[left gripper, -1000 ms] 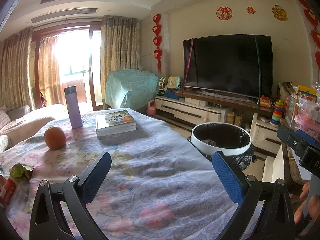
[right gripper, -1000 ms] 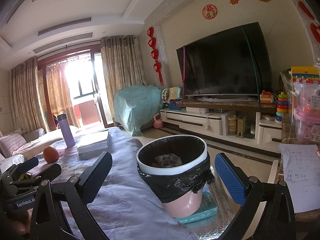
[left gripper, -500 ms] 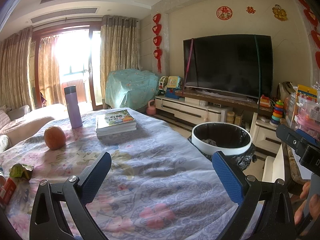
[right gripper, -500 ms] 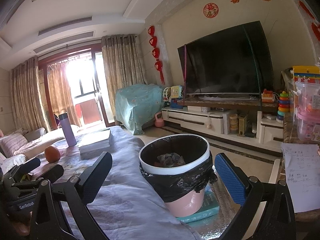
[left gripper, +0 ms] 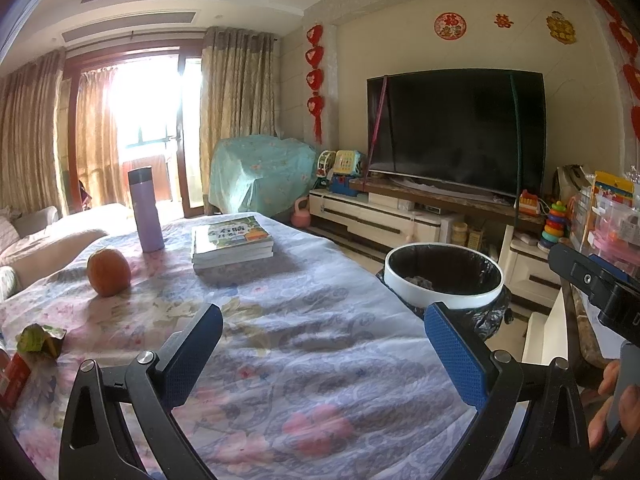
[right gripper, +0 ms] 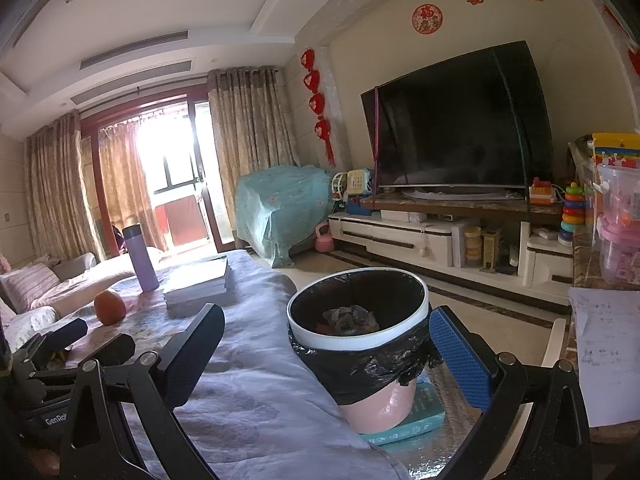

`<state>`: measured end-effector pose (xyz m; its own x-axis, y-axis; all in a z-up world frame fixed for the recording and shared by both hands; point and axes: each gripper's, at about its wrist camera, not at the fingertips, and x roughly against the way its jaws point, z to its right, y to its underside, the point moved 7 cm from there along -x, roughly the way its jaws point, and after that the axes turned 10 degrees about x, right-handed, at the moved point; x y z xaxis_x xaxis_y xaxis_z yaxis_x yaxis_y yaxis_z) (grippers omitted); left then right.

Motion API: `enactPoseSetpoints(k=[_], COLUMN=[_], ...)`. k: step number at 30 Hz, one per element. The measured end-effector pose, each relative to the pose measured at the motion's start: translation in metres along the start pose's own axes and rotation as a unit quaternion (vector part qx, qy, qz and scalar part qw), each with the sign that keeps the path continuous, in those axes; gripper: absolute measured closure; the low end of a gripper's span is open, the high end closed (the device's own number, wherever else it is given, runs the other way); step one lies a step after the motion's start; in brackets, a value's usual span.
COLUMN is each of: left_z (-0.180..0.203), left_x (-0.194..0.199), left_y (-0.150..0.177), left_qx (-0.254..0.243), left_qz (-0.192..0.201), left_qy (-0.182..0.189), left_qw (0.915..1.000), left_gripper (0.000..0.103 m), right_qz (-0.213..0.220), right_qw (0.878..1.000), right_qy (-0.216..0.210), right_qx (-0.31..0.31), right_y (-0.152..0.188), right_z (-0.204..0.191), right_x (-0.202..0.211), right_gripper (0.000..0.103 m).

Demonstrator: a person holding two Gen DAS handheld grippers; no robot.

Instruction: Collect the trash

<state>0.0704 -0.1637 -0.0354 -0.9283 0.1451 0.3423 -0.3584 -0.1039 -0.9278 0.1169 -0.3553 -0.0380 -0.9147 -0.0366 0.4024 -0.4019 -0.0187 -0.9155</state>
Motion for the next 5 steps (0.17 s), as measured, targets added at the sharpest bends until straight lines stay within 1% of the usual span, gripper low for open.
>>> enactPoseSetpoints(k=[5], left_z=[-0.0098], left_x=[-0.0026], left_y=[0.0006], left_qx=[0.009], left_qz=[-0.008], left_qy=[0.0], left_qw=[0.9999], left_gripper=[0.001], right_qz=[-0.005], right_qw=[1.0], right_qy=[-0.007], right_qx=[0.0], right_y=[0.0002], right_z=[-0.0041], right_x=[-0.0037], right_gripper=[0.0])
